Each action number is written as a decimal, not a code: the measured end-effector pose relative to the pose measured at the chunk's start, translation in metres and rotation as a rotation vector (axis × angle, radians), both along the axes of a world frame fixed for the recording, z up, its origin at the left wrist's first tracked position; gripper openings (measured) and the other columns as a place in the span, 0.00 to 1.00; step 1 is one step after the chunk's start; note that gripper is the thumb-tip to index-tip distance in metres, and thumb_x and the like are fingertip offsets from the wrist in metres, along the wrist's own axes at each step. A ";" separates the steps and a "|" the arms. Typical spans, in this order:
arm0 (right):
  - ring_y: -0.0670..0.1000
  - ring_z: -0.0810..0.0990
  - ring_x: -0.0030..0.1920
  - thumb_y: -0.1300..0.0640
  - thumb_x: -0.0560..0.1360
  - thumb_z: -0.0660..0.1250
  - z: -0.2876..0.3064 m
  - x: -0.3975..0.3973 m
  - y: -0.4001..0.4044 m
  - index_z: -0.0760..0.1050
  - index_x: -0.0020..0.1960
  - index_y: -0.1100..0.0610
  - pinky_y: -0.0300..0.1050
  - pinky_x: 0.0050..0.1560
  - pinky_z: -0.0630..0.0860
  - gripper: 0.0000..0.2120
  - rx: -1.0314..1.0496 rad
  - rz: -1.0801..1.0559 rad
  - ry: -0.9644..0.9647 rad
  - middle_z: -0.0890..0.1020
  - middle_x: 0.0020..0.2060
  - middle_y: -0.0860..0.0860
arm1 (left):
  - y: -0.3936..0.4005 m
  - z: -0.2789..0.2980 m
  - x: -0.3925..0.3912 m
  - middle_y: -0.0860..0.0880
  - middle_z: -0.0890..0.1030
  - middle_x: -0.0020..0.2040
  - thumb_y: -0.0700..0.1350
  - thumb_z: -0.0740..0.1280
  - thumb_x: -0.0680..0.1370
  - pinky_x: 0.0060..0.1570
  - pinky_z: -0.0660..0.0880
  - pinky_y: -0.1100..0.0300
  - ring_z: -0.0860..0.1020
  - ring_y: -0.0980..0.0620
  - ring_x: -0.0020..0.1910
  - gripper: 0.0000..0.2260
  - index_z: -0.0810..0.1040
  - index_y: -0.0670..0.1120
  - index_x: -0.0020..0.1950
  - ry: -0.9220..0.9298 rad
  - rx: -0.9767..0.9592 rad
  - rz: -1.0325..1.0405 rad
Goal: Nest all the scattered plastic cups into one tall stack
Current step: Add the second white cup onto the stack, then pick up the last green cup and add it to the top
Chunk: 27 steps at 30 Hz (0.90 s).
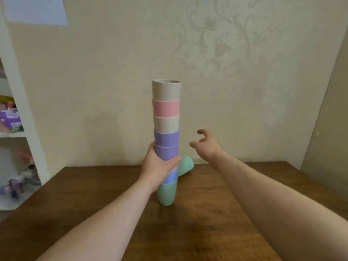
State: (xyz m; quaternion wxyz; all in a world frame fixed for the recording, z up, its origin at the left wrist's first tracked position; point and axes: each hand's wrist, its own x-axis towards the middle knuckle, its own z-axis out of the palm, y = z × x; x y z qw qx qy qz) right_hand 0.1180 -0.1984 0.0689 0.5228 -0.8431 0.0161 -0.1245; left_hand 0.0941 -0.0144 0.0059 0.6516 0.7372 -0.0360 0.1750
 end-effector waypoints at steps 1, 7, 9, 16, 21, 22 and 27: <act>0.54 0.82 0.47 0.55 0.77 0.74 -0.015 0.009 -0.002 0.71 0.77 0.53 0.51 0.55 0.80 0.29 -0.032 -0.021 0.070 0.81 0.51 0.52 | 0.001 0.002 0.005 0.51 0.90 0.56 0.47 0.87 0.69 0.48 0.87 0.57 0.89 0.50 0.52 0.27 0.79 0.56 0.63 0.000 -0.020 0.010; 0.60 0.79 0.70 0.54 0.75 0.74 -0.068 0.054 0.010 0.66 0.81 0.56 0.51 0.69 0.77 0.36 -0.168 -0.079 0.285 0.76 0.73 0.59 | 0.007 0.000 0.029 0.53 0.90 0.53 0.58 0.83 0.59 0.56 0.88 0.45 0.90 0.47 0.52 0.32 0.78 0.57 0.61 -0.006 -0.015 0.008; 0.61 0.78 0.70 0.49 0.74 0.76 -0.081 0.068 0.019 0.65 0.80 0.55 0.50 0.69 0.76 0.39 -0.177 -0.105 0.323 0.74 0.73 0.61 | 0.009 -0.005 0.034 0.55 0.91 0.51 0.55 0.84 0.62 0.55 0.87 0.49 0.90 0.50 0.51 0.31 0.79 0.56 0.62 -0.008 0.008 -0.027; 0.61 0.80 0.58 0.37 0.65 0.81 -0.119 0.095 0.055 0.58 0.81 0.48 0.48 0.44 0.81 0.53 0.061 -0.219 0.489 0.69 0.70 0.63 | 0.023 -0.009 0.047 0.49 0.91 0.53 0.47 0.83 0.67 0.52 0.86 0.52 0.89 0.51 0.48 0.28 0.80 0.48 0.65 0.000 -0.101 -0.073; 0.58 0.72 0.41 0.50 0.70 0.80 -0.118 0.093 0.056 0.58 0.79 0.45 0.47 0.45 0.77 0.45 0.153 -0.270 0.427 0.64 0.70 0.63 | 0.026 -0.011 0.055 0.46 0.90 0.55 0.47 0.83 0.68 0.49 0.84 0.55 0.87 0.52 0.47 0.30 0.78 0.46 0.67 -0.013 -0.120 -0.099; 0.60 0.74 0.45 0.53 0.71 0.79 -0.117 0.091 0.055 0.59 0.78 0.45 0.50 0.49 0.80 0.43 0.168 -0.263 0.393 0.65 0.70 0.64 | 0.026 -0.010 0.054 0.45 0.90 0.55 0.48 0.83 0.67 0.50 0.85 0.54 0.88 0.51 0.47 0.30 0.78 0.45 0.67 -0.015 -0.125 -0.105; 0.64 0.81 0.54 0.61 0.71 0.77 -0.114 0.071 0.034 0.59 0.79 0.46 0.63 0.53 0.85 0.43 0.326 -0.204 0.246 0.78 0.58 0.59 | 0.021 -0.012 0.043 0.46 0.90 0.54 0.50 0.83 0.65 0.47 0.84 0.59 0.89 0.50 0.48 0.31 0.79 0.47 0.65 -0.003 -0.099 -0.138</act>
